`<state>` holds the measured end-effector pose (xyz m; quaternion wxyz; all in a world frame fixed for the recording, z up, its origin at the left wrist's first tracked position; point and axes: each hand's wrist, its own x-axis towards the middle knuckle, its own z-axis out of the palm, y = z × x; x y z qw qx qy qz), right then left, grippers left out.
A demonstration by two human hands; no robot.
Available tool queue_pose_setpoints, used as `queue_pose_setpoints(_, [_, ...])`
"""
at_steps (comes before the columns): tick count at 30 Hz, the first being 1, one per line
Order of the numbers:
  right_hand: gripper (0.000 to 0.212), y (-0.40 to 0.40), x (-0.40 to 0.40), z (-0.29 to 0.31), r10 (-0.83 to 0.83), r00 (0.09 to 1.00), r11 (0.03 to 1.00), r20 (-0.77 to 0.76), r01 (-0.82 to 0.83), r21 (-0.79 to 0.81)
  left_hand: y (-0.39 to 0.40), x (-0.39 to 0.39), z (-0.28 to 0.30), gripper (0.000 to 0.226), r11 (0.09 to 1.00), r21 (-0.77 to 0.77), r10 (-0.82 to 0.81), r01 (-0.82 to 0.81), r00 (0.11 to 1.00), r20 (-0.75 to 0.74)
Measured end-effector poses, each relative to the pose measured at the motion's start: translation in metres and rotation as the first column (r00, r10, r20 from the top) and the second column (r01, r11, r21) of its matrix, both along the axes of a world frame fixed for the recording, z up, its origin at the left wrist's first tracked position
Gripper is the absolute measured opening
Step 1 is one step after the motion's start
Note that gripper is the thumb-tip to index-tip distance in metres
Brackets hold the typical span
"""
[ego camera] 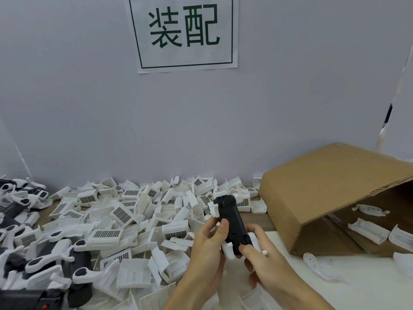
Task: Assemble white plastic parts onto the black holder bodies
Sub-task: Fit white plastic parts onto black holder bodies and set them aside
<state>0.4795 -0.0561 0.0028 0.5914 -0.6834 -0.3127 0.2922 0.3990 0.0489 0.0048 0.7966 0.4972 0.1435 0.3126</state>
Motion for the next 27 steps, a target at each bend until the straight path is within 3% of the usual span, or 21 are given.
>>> queue_pose_setpoints(6, [0.014,0.000,-0.003,0.002,-0.043,0.999,0.996,0.011,0.042,0.083,0.002,-0.001,0.001,0.030,1.000,-0.008,0.026,-0.026,1.000,0.003])
queue_pose_setpoints(10, [0.020,0.003,0.000,0.003,-0.097,0.995,0.980,-0.030,0.100,0.170,0.002,0.001,0.001,0.054,0.998,-0.033,0.057,-0.056,0.998,0.018])
queue_pose_setpoints(14, [0.036,0.002,0.002,0.004,-0.047,0.978,0.973,-0.202,0.090,0.212,0.003,-0.001,0.003,0.049,0.997,-0.071,-0.017,0.019,0.999,0.039])
queue_pose_setpoints(16, [0.034,0.001,0.002,0.006,0.005,0.951,0.972,-0.309,0.067,0.224,0.004,-0.003,0.004,0.051,0.995,-0.075,-0.063,0.066,0.997,0.045])
queue_pose_setpoints(20, [0.024,0.001,0.001,0.009,0.017,0.937,0.975,-0.348,0.062,0.215,0.003,0.000,0.002,0.058,0.996,-0.094,-0.002,0.005,0.999,0.038])
queue_pose_setpoints(23, [0.014,-0.002,0.002,0.009,-0.094,0.963,0.966,-0.254,0.150,0.210,0.003,0.004,0.002,0.050,0.986,-0.150,0.079,-0.072,0.996,0.043])
queue_pose_setpoints(27, [0.021,-0.008,0.000,0.009,-0.260,0.964,0.949,0.044,0.247,0.198,0.003,0.005,0.002,0.054,0.978,-0.181,0.113,-0.105,0.993,0.037])
